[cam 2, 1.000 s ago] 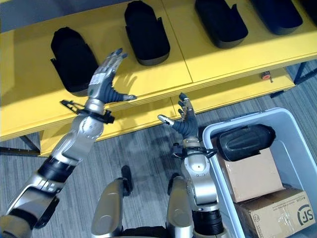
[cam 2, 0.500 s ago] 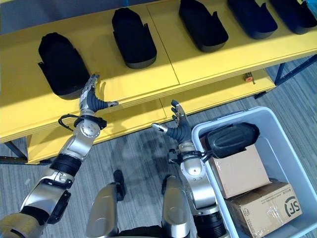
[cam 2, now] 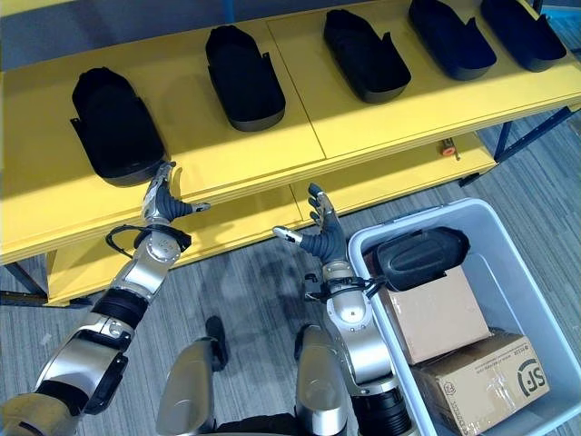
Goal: Move parts from the plastic box to the shelf.
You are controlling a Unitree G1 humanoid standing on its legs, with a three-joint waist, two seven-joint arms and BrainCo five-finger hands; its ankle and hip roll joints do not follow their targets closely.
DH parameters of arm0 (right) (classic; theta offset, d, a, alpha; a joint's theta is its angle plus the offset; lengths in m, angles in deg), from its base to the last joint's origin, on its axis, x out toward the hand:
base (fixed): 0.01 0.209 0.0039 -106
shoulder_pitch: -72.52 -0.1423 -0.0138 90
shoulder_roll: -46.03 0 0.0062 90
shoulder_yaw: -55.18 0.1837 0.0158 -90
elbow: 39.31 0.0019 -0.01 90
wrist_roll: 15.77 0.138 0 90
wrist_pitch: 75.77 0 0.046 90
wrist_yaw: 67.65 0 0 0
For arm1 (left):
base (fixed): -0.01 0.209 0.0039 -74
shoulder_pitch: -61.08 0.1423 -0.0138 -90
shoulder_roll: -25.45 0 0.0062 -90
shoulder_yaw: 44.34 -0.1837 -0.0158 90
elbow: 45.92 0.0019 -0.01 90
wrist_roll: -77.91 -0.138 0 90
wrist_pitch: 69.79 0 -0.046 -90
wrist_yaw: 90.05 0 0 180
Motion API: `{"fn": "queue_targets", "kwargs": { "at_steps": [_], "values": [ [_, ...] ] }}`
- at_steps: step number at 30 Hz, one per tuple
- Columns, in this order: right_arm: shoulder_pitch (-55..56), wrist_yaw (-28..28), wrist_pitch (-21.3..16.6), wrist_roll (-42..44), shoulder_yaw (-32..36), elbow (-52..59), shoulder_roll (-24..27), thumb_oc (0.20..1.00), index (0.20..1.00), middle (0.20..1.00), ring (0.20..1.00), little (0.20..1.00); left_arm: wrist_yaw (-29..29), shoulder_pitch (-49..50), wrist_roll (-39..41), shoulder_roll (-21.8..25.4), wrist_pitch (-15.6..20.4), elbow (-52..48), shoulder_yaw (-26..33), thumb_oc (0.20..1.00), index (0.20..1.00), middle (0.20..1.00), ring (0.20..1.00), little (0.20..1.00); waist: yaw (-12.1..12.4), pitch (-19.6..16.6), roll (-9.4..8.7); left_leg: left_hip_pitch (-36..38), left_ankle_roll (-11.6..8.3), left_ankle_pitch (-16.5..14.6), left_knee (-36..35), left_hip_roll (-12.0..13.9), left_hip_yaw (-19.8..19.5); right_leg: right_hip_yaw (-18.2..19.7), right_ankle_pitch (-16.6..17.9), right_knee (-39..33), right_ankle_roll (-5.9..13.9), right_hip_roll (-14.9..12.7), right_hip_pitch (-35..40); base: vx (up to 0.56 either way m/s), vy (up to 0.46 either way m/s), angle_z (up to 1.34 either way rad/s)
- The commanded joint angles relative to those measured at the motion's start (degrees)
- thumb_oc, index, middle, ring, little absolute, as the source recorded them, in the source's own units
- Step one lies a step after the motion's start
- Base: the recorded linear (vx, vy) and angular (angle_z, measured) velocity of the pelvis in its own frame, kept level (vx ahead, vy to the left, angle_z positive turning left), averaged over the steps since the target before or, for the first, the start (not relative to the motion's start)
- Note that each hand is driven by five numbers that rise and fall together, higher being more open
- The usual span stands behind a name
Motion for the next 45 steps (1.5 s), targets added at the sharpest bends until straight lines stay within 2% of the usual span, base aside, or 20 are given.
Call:
{"fn": "queue_targets", "kwargs": {
  "at_steps": [1,19,45],
  "values": [
    [-1.0,0.6,-3.8,1.1,2.0,3.3,-2.0,1.000,1.000,1.000,1.000,1.000,-1.9,2.5,0.0,2.2,1.1,-5.4,4.1,1.000,1.000,1.000,1.000,1.000,-0.7,-1.0,0.11,6.1,-5.97,10.2,-2.2,4.9,-1.3,3.1,21.1,-2.1,1.51,-5.4,1.1,0.00,0.000,0.00],
    [-0.1,0.7,-4.0,0.6,3.3,4.2,-1.6,1.000,1.000,1.000,1.000,1.000,-3.7,5.7,0.7,3.9,0.6,-7.3,9.7,1.000,1.000,1.000,1.000,1.000,-0.3,-1.0,0.44,5.8,-5.75,10.2,-1.4,5.0,-1.5,2.7,20.9,-1.9,1.40,-5.3,1.2,0.00,0.000,0.00],
    [0.3,1.2,-3.5,0.5,4.0,4.4,-1.6,1.000,1.000,1.000,1.000,1.000,-4.7,7.8,2.3,7.3,0.7,-5.6,14.0,1.000,1.000,1.000,1.000,1.000,-0.1,-1.0,0.42,5.2,-5.87,10.3,-0.7,4.8,-1.8,2.5,20.7,-1.6,1.13,-5.5,0.6,0.00,0.000,0.00]
  ]
}}
